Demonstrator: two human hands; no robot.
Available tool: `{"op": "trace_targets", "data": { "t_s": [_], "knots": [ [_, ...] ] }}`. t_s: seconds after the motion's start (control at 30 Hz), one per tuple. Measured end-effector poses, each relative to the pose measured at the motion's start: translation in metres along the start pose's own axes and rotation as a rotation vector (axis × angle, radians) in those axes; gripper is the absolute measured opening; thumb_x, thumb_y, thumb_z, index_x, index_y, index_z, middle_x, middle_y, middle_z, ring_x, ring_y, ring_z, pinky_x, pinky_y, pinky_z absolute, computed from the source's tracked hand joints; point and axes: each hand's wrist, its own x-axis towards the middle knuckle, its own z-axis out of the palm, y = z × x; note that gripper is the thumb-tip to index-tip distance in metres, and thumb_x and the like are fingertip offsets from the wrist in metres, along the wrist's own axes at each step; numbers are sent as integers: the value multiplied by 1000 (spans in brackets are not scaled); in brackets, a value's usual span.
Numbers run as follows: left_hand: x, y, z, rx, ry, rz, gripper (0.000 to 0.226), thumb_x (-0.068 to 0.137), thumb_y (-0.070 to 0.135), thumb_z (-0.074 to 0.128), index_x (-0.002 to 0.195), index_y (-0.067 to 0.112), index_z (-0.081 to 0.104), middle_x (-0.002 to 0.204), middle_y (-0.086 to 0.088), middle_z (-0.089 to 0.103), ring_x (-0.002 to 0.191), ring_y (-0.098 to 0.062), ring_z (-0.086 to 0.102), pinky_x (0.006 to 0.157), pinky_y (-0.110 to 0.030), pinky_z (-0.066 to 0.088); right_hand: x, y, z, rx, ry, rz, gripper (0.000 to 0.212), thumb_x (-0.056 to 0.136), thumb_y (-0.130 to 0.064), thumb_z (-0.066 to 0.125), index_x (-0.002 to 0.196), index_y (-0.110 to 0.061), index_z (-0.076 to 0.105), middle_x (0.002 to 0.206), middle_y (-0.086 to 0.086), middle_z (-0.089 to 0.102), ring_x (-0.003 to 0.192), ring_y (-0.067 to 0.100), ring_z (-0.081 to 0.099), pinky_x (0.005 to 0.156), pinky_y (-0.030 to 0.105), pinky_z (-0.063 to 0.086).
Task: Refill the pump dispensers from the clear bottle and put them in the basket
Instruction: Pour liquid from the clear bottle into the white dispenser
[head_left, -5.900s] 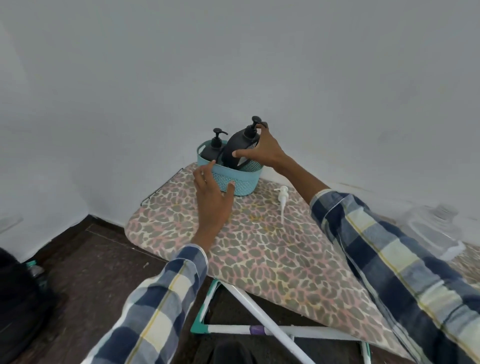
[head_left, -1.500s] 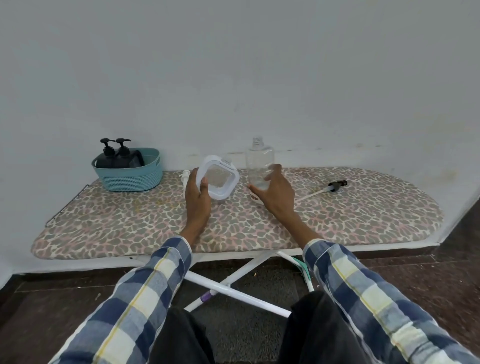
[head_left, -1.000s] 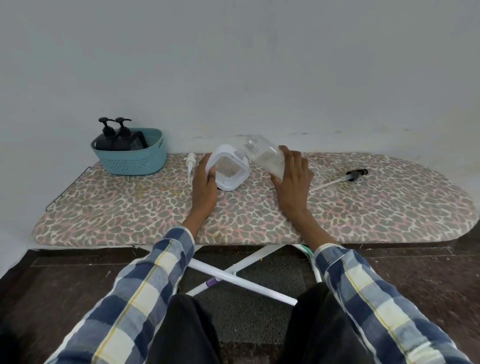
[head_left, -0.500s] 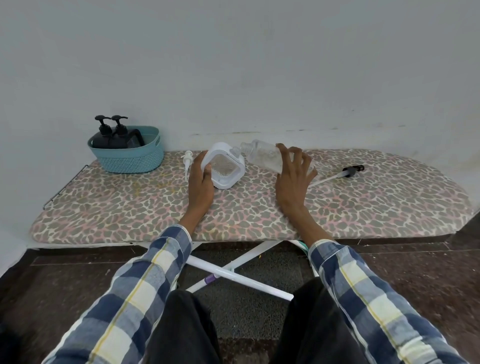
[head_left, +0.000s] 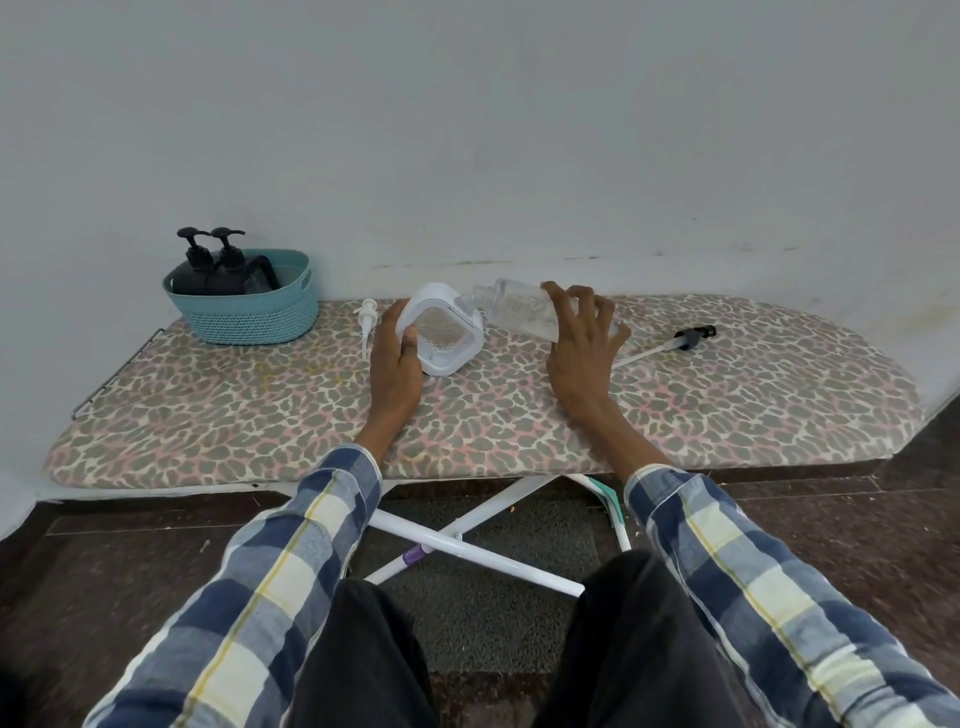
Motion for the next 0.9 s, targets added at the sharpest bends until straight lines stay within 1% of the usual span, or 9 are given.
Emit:
{"op": "trace_targets", "data": {
  "t_s": [0.1,0.27,0.4,0.47,0.6,0.73,0.8,0.9],
  "knots": [
    [1,-2,0,7,-7,25,47,113,26,39,159,21,47,156,-4,54,142,-23,51,121,-53,43,6,5,-10,-53,13,-44,109,63,20,59,151,-42,40,142,0,45,134,28,37,106,66,34],
    [-2,3,1,4,4,11,46,114,20,41,161,17,45,158,-5,53,144,-24,50,123,-51,41,13,8,-20,-105,0,-86,108,61,18,60,150,-40,40,140,1,45,132,30,40,103,64,36],
    [-3,3,0,6,4,24,47,113,22,41,160,17,46,157,-6,54,143,-24,51,122,-52,43,16,9,-23,-118,-10,-96,107,63,18,64,149,-41,41,140,1,45,132,30,41,102,64,38],
    [-3,3,0,14,2,33,47,112,24,40,159,18,47,155,-6,54,142,-24,52,121,-53,43,17,9,-26,-123,-14,-104,107,63,19,64,149,-41,41,140,1,46,132,30,41,102,64,38],
    [-3,4,0,25,5,48,47,113,23,41,159,18,47,154,-6,55,140,-25,52,120,-53,44,21,10,-30,-128,-25,-125,108,63,20,64,148,-40,40,140,1,45,132,30,38,104,66,38],
    [-3,3,0,29,-5,63,45,113,23,41,158,19,47,153,-5,55,139,-24,53,119,-53,45,24,12,-32,-147,-29,-142,109,61,22,64,148,-41,40,140,1,45,131,30,39,104,65,37],
    [-4,3,0,29,-1,64,45,114,23,41,158,19,47,153,-5,55,139,-23,53,120,-51,45,25,11,-34,-148,-37,-147,110,59,24,59,148,-40,41,140,2,45,131,30,39,104,63,35],
    [-7,9,-1,31,6,78,44,116,21,40,159,17,46,153,-2,54,139,-21,52,119,-43,44,26,11,-38,-144,-48,-146,111,58,25,53,147,-40,42,140,2,45,132,30,39,105,62,33]
  ]
}}
